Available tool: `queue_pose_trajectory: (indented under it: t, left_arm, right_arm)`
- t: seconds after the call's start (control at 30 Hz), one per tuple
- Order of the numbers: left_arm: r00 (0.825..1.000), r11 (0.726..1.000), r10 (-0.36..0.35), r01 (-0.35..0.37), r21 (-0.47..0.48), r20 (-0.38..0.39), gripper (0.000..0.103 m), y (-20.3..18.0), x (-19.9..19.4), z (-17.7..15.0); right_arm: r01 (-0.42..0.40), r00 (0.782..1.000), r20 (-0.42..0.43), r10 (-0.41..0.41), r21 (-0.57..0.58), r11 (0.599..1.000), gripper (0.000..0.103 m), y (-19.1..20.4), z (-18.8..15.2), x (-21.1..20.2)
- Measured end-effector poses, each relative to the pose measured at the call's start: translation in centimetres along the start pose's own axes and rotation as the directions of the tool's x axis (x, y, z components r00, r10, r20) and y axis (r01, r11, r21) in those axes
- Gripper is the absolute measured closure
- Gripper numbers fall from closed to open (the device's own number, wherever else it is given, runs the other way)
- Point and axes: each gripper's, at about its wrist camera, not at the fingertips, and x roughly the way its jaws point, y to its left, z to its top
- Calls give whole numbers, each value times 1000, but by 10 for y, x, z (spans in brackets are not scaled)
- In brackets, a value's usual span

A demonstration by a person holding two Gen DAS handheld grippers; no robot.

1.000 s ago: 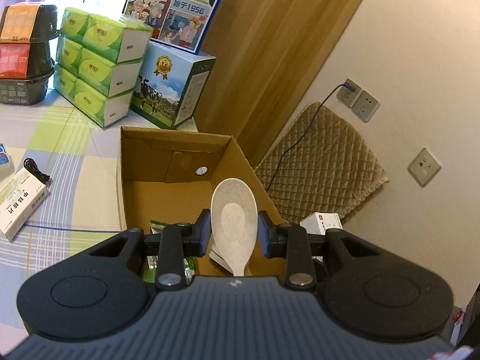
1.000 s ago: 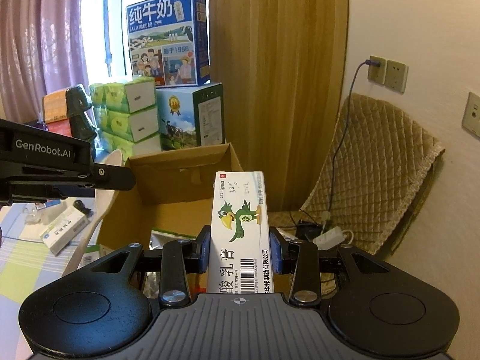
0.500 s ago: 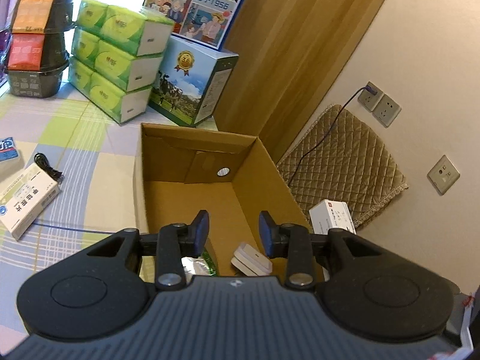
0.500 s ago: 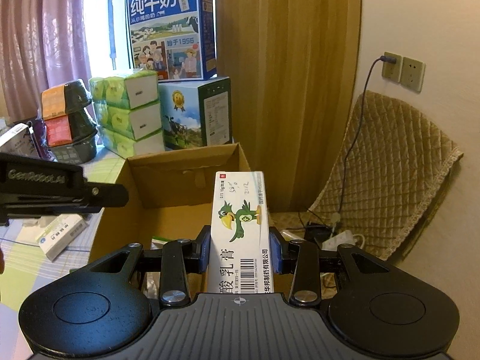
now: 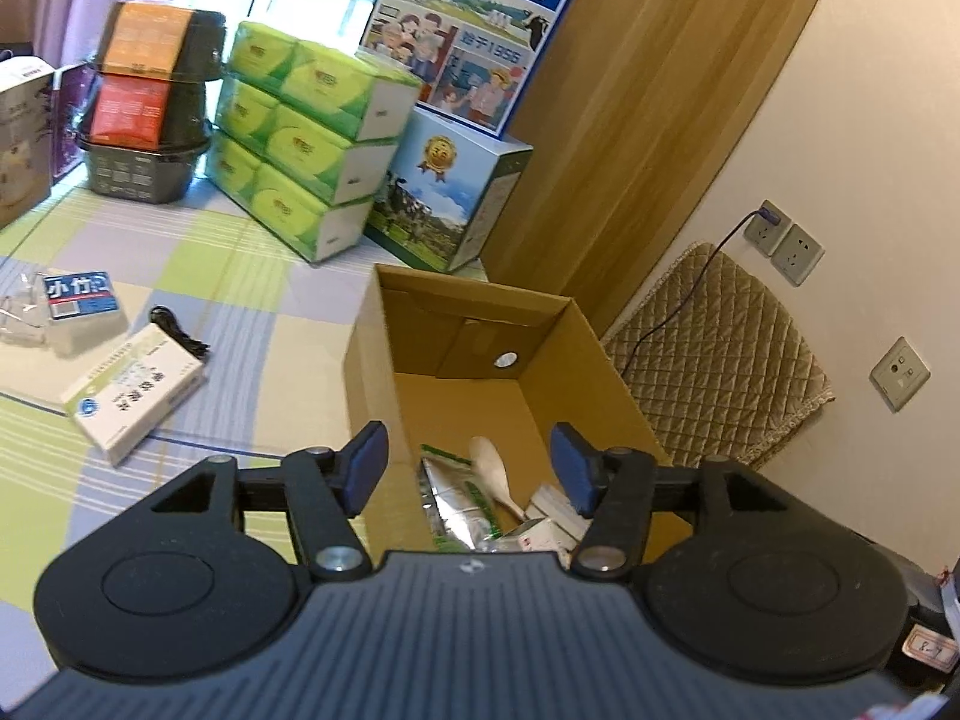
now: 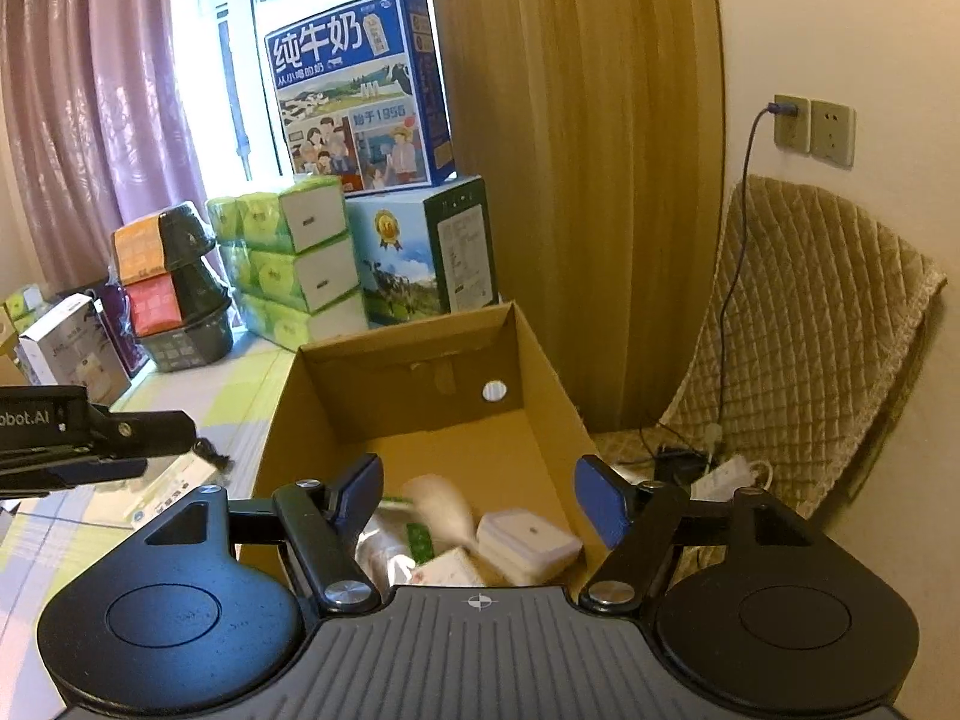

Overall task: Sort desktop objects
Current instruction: 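Open both tools to drop the spoon and parrot box into the box, then move both tools back toward the white tablet box and blue floss box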

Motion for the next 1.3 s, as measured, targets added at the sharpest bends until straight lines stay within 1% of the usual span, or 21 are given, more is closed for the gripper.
queue_pose_trajectory:
  t: [0.1, 0.17, 0.3, 0.37, 0.5, 0.57, 0.67, 0.73, 0.87, 1.0, 1.13, 1.3]
  left_arm:
    - [1000, 1000, 12, -12, -1, 8, 42, 6, -11, -3]
    - [1000, 1000, 20, -20, 4, 13, 37, 10, -19, -6]
    - [999, 998, 47, -48, 36, 28, 33, 17, -36, -12]
    - [997, 996, 62, -65, 56, 43, 23, 20, -45, -15]
    - [994, 991, 93, -98, 86, 65, 15, 31, -61, -21]
    - [992, 989, 103, -110, 95, 71, 8, 38, -69, -24]
    - [988, 984, 128, -137, 110, 84, 2, 49, -80, -28]
    - [986, 982, 142, -151, 116, 85, 2, 58, -87, -31]
    - [982, 975, 175, -183, 128, 66, 2, 80, -101, -40]
    - [973, 969, 222, -227, 100, 65, 2, 108, -117, -47]
    - [960, 958, 271, -276, 75, 71, 2, 135, -134, -49]
    - [940, 940, 329, -335, 70, 87, 2, 167, -155, -48]
  right_arm:
    - [-2, 1000, -12, 3, 22, 1000, 34, 4, -6, -9]
    - [-5, 1000, -18, 5, 25, 1000, 32, 8, -10, -16]
    - [-8, 999, -34, 9, 16, 1000, 24, 22, -16, -28]
    - [-10, 999, -43, 10, 10, 1000, 21, 30, -20, -33]
    - [-21, 999, -47, 21, 4, 1000, 13, 48, -27, -43]
    - [-33, 998, -48, 33, -1, 999, 11, 57, -31, -46]
    - [-49, 997, -56, 48, -13, 999, 7, 70, -35, -49]
    - [-60, 997, -59, 59, -19, 998, 3, 79, -39, -51]
    - [-86, 995, -60, 83, -38, 996, 2, 97, -45, -57]
    - [-117, 992, -55, 113, -57, 992, 2, 116, -50, -62]
    - [-148, 988, -55, 144, -81, 986, 2, 137, -53, -64]
    - [-192, 981, -59, 186, -116, 974, 2, 163, -59, -67]
